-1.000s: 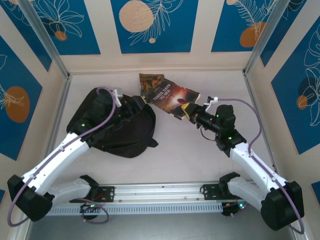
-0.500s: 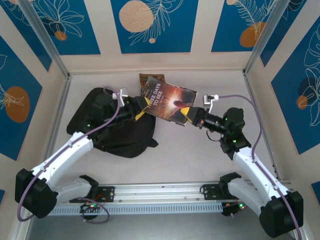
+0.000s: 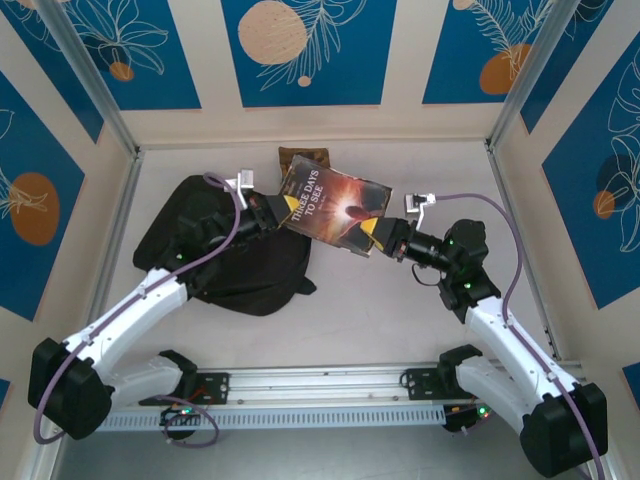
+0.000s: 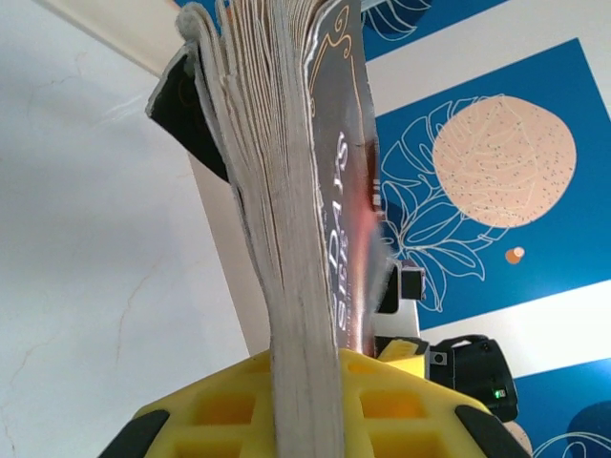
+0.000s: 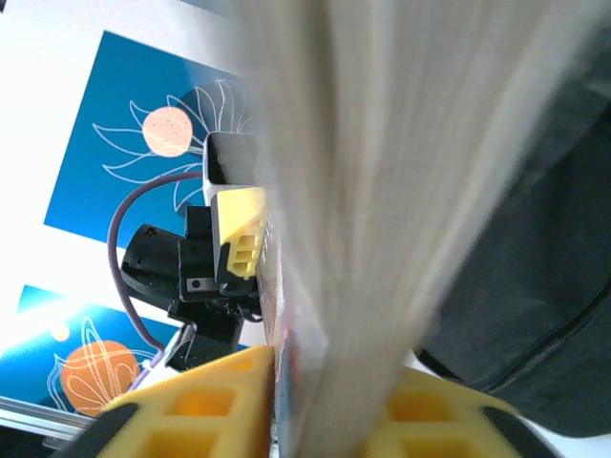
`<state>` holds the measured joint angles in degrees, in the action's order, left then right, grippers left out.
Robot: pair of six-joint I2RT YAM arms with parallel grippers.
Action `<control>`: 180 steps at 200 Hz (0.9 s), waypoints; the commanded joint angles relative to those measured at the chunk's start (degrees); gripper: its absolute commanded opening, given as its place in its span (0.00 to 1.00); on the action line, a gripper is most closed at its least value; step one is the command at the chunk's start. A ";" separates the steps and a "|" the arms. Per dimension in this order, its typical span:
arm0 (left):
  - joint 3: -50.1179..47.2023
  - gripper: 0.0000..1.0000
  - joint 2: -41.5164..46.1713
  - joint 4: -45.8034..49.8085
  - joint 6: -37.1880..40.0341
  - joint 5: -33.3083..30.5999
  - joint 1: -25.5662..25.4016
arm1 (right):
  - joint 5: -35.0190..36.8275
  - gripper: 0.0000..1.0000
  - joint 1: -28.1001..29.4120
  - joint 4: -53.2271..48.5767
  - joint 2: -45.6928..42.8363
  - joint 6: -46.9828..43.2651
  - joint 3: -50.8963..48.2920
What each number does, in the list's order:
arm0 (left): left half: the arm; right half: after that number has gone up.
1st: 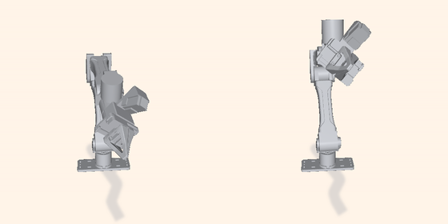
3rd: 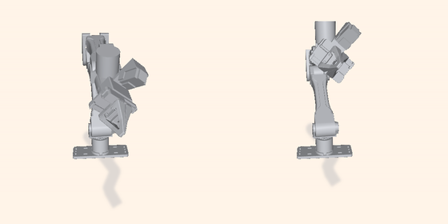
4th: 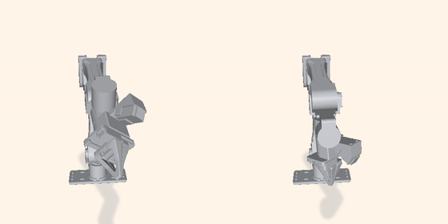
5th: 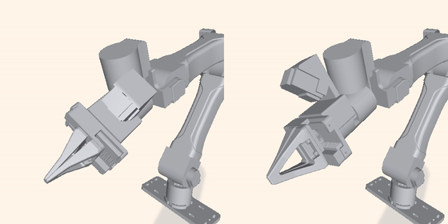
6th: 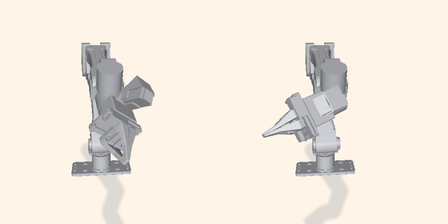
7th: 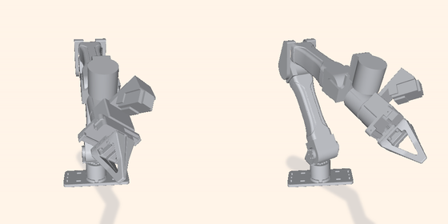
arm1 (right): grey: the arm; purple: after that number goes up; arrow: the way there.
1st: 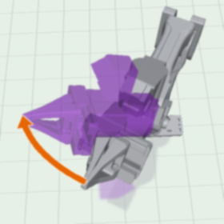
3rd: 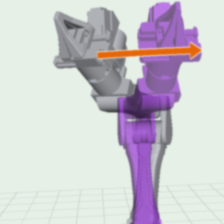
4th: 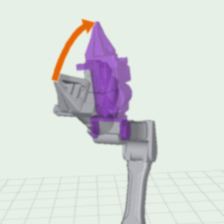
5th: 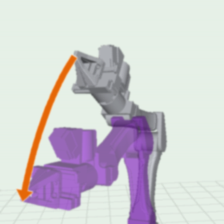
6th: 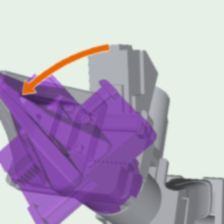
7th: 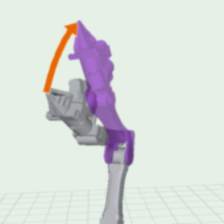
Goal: Pack books, pencil case, and school supplies into a backpack
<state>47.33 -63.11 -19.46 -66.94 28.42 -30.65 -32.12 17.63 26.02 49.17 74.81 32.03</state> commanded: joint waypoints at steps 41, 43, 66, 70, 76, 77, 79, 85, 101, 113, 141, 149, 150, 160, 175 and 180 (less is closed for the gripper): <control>-1.88 0.00 3.40 -4.42 1.71 3.81 -1.85 | 2.37 0.50 0.04 13.72 -0.26 4.98 1.29; -1.95 0.00 3.43 -4.48 1.70 3.80 -1.86 | 2.23 0.50 0.04 13.95 -0.11 4.95 1.44; -2.22 0.00 3.66 -4.79 1.15 4.18 -2.11 | 1.15 0.51 0.04 16.44 1.06 5.66 1.98; -2.29 0.00 3.69 -4.92 1.03 4.20 -2.12 | 1.03 0.50 0.04 17.02 1.31 5.77 1.99; -2.41 0.00 3.78 -5.04 0.89 4.29 -2.20 | 0.95 0.50 0.07 17.82 1.71 6.00 2.13; -2.41 0.00 3.83 -5.10 0.82 4.28 -2.17 | 0.93 0.50 0.06 18.05 1.76 6.07 2.14; -2.48 0.00 3.82 -5.13 0.71 4.34 -2.27 | 0.94 0.50 0.09 18.65 1.84 6.23 2.11; -2.58 0.00 3.96 -5.22 0.58 4.31 -2.33 | 0.84 0.50 0.05 20.03 2.37 6.73 2.02; -2.77 0.00 4.16 -5.58 0.55 4.43 -2.74 | 0.40 0.49 0.04 22.19 3.92 7.88 2.45; -2.89 0.00 4.21 -5.59 0.68 4.65 -2.94 | 0.35 0.48 -0.02 22.30 5.16 8.54 2.95; -2.99 0.00 4.46 -4.74 1.22 4.66 -3.27 | -0.55 0.40 0.44 22.85 7.24 9.10 4.51; -3.03 0.00 4.57 -4.23 1.42 4.58 -3.24 | -0.69 0.33 0.65 21.57 7.43 8.56 4.97; -3.03 0.00 4.57 -4.16 1.48 4.56 -3.21 | -0.68 0.32 0.69 21.29 7.43 8.40 5.06; -2.96 0.00 4.74 -3.26 1.89 4.21 -3.24 | -0.76 0.17 1.02 17.32 6.84 6.62 5.82; -1.81 0.07 5.26 1.42 4.16 3.07 -3.25 | 0.83 0.00 1.06 7.97 4.62 2.42 6.66; -0.93 0.15 5.51 4.73 5.86 2.27 -3.27 | 1.64 0.00 0.93 4.39 3.60 0.80 6.87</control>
<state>44.60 -59.31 -22.70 -66.65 30.17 -33.26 -32.62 18.33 40.16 56.64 81.93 34.94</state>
